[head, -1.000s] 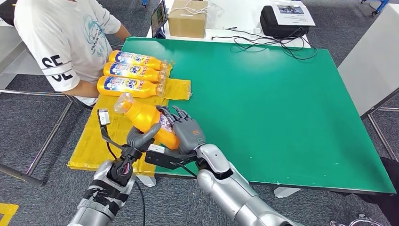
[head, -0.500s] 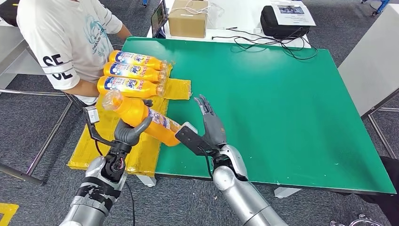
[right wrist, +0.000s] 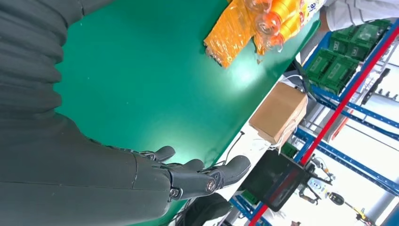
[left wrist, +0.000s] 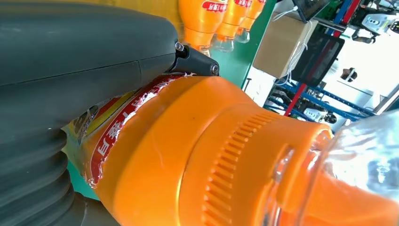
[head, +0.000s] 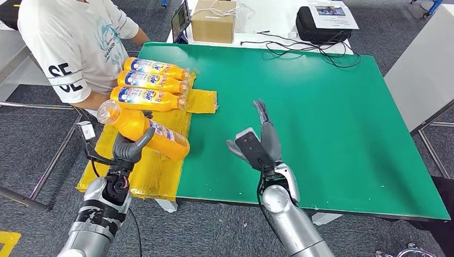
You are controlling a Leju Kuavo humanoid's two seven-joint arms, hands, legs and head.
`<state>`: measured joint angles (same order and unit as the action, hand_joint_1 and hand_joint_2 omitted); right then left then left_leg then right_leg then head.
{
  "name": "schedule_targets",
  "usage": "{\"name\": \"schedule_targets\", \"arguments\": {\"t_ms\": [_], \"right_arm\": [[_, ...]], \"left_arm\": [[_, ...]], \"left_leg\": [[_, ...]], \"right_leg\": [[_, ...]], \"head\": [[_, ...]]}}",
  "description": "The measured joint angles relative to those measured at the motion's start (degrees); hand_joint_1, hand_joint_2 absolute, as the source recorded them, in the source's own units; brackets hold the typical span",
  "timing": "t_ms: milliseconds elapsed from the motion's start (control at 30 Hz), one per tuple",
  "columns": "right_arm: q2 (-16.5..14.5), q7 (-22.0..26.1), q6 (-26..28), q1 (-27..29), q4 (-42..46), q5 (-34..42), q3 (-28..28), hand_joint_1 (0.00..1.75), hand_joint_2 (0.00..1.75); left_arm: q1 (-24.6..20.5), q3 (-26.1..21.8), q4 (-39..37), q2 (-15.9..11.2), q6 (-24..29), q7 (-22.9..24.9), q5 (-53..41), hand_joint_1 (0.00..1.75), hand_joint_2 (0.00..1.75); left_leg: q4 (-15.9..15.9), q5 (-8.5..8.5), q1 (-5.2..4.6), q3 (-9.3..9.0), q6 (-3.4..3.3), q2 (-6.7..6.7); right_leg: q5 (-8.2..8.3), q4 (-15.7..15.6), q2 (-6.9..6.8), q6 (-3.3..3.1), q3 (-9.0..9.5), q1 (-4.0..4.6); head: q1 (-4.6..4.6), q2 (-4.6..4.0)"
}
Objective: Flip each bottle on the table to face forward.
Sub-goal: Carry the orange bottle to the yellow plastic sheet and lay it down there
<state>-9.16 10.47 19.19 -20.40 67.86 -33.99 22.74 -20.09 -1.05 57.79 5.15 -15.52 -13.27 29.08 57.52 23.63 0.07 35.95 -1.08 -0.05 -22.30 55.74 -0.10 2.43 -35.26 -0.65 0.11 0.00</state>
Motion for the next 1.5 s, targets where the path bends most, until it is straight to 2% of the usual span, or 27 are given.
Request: {"name": "schedule_targets", "arguments": {"t_ms": [100, 167, 300, 467, 600, 767, 967, 1267, 1500], "right_arm": [[0.1, 0.0, 0.0, 0.1, 0.4, 0.1, -0.2, 0.00, 1.75], [0.2, 0.0, 0.0, 0.2, 0.6, 0.4, -0.5, 0.00, 1.75], [0.5, 0.1, -0.4, 0.4, 1.9, 1.5, -1.5, 0.00, 1.75], [-0.1, 1.9, -3.1, 2.4, 4.9, 6.5, -4.3, 0.00, 1.75], [-0.7, 2.6, -4.9, 2.9, 5.4, 9.0, -5.5, 0.00, 1.75], [-1.0, 3.0, -6.3, 2.6, 5.4, 10.3, -5.7, 0.00, 1.75], [-1.1, 3.0, -7.0, 1.7, 5.3, 10.8, -5.7, 0.00, 1.75], [-1.1, 3.2, -8.6, 1.0, 4.7, 11.5, -5.7, 0.00, 1.75], [-1.1, 2.8, -9.7, -0.2, 4.1, 11.7, -5.3, 0.00, 1.75]], "left_arm": [[-0.2, -0.1, -0.1, -0.1, 0.5, -0.4, -0.8, 1.75, 1.75], [-0.4, 0.0, -0.2, -0.3, 3.5, -2.3, -4.9, 1.75, 1.75], [-2.5, 1.2, -0.3, -1.4, 17.6, -6.9, -26.4, 1.75, 1.75], [-5.1, 3.8, -0.2, -2.2, 31.2, -5.5, -57.6, 1.75, 1.75], [-5.2, 5.5, -0.4, -2.7, 37.7, -4.2, -76.8, 1.75, 1.75], [-5.5, 7.6, -2.4, -4.3, 41.6, -3.1, -92.4, 1.75, 1.75], [-5.8, 10.2, -4.6, -5.9, 42.4, -2.3, -99.4, 1.75, 1.75], [-9.2, 17.3, -14.0, -8.3, 34.5, -4.5, -105.1, 1.75, 1.75], [-13.2, 20.4, -24.0, -8.9, 27.2, -6.9, -100.2, 1.75, 1.75]], "left_leg": [[0.0, 0.00, 0.00, 0.00, 0.00, 0.00], [0.0, 0.00, 0.00, 0.00, 0.00, 0.00], [0.0, -0.01, 0.00, 0.01, 0.00, -0.01], [0.0, -0.01, 0.00, 0.02, 0.00, -0.11], [0.0, -0.01, -0.01, 0.04, 0.00, -0.10], [0.0, -0.01, 0.00, 0.03, 0.00, -0.10], [0.0, -0.02, 0.01, 0.03, 0.01, -0.10], [0.0, -0.02, -0.01, 0.04, 0.01, -0.11], [0.0, -0.03, 0.00, 0.03, 0.02, -0.13]], "right_leg": [[0.00, 0.0, 0.00, 0.00, 0.00, 0.00], [0.00, 0.0, 0.00, 0.00, -0.01, 0.00], [0.00, 0.0, -0.01, 0.00, -0.01, 0.00], [0.00, 0.0, -0.10, 0.00, 0.02, 0.00], [0.00, 0.0, -0.09, 0.00, 0.01, -0.01], [0.00, 0.0, -0.10, 0.00, 0.00, 0.00], [0.00, 0.0, -0.11, 0.00, 0.00, 0.00], [0.00, 0.0, -0.11, 0.00, 0.00, -0.01], [0.00, 0.0, -0.14, 0.00, 0.02, 0.00]], "head": [[-0.02, 0.00], [-0.02, 0.00], [-0.01, 0.00], [-0.01, 0.00], [-0.01, 0.00], [-0.02, 0.00], [-0.02, 0.00], [-0.01, 0.00], [-0.02, 0.00]]}}
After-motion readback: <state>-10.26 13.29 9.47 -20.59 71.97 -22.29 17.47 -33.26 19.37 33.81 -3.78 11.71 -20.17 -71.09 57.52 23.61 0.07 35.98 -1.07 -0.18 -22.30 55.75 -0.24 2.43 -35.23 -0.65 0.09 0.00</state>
